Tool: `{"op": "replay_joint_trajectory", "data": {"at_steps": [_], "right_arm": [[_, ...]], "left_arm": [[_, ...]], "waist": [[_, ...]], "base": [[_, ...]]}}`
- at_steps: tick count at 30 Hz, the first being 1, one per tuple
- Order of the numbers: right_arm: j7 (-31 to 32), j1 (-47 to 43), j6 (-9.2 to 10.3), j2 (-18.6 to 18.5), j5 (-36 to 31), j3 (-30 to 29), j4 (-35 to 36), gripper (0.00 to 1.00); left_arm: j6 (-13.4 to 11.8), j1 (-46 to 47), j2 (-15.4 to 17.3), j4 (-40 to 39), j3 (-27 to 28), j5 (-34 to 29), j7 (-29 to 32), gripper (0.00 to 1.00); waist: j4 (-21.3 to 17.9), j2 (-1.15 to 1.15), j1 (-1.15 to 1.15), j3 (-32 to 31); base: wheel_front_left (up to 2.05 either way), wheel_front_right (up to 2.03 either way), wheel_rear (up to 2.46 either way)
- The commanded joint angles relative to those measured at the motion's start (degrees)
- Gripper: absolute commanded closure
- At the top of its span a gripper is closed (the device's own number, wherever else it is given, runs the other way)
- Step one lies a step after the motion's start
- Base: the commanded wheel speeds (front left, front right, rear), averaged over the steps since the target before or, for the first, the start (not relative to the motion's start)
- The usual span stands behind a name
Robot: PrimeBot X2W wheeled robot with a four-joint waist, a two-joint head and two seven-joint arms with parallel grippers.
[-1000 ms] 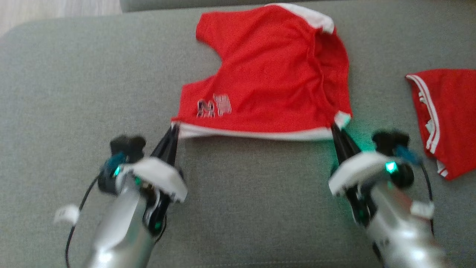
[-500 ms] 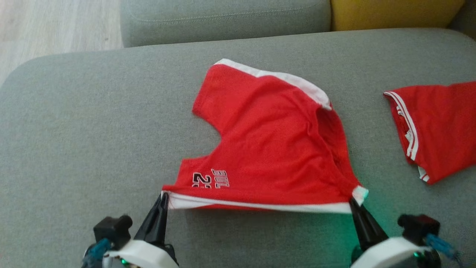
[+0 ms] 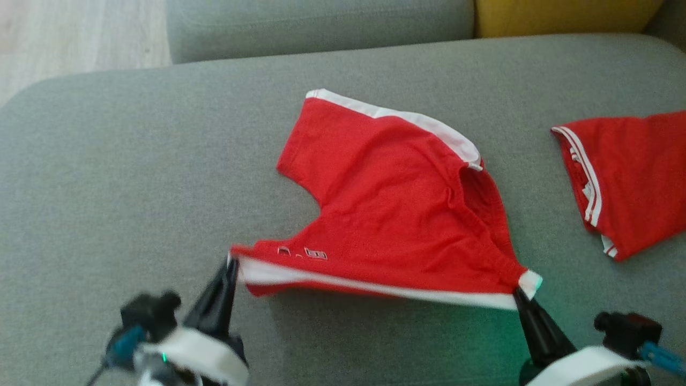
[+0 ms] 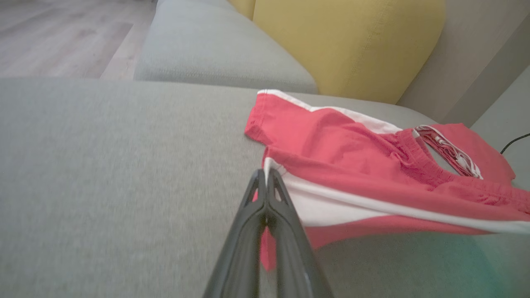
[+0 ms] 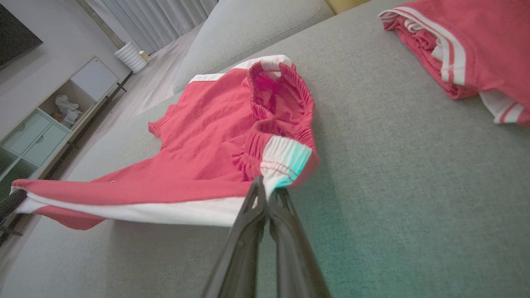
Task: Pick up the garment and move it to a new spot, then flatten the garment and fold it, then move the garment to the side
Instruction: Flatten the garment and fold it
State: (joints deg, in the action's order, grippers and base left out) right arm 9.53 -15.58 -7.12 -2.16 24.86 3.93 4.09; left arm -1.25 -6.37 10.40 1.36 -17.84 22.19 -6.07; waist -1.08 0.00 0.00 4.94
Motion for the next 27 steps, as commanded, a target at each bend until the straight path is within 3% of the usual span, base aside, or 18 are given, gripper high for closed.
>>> {"op": "replay_joint_trajectory", "data": {"at_steps": [1,6,11,17,27], "right_arm": [[-0.37,2.76,-0.36,-0.73,0.62,0.04,1.91,1.00],[-0.56,9.42,-0.36,-0.73,-0.46,0.51,1.45,1.00],[-0.38,18.59,-0.36,-0.73,-2.09,0.45,-1.85,1.00],[-0.66,31.51,-0.36,-0.72,-5.12,1.83,-9.95,1.00],[-5.76,44.71,-0.36,-0.72,-3.57,4.53,-22.39,1.00]], "left_arm": [[-0.20,4.86,1.52,-1.71,3.14,-0.67,-0.26,1.00],[2.10,13.93,2.78,0.51,2.72,-1.33,1.07,1.00],[4.33,25.62,2.07,7.50,1.86,-1.11,2.84,1.00],[5.91,41.71,-0.99,21.67,0.88,-0.87,2.01,1.00],[7.78,61.46,-3.38,46.25,-0.81,-0.92,-2.34,1.00]], "waist": [[-0.23,0.00,0.00,0.65],[-1.07,0.00,0.00,3.74],[-1.70,0.00,0.00,7.59],[-2.15,0.00,0.00,12.54],[-4.89,0.00,0.00,18.57]], "base": [[0.00,0.00,0.00],[0.00,0.00,0.00],[0.00,0.00,0.00],[0.00,0.00,0.00],[0.00,0.00,0.00]]}}
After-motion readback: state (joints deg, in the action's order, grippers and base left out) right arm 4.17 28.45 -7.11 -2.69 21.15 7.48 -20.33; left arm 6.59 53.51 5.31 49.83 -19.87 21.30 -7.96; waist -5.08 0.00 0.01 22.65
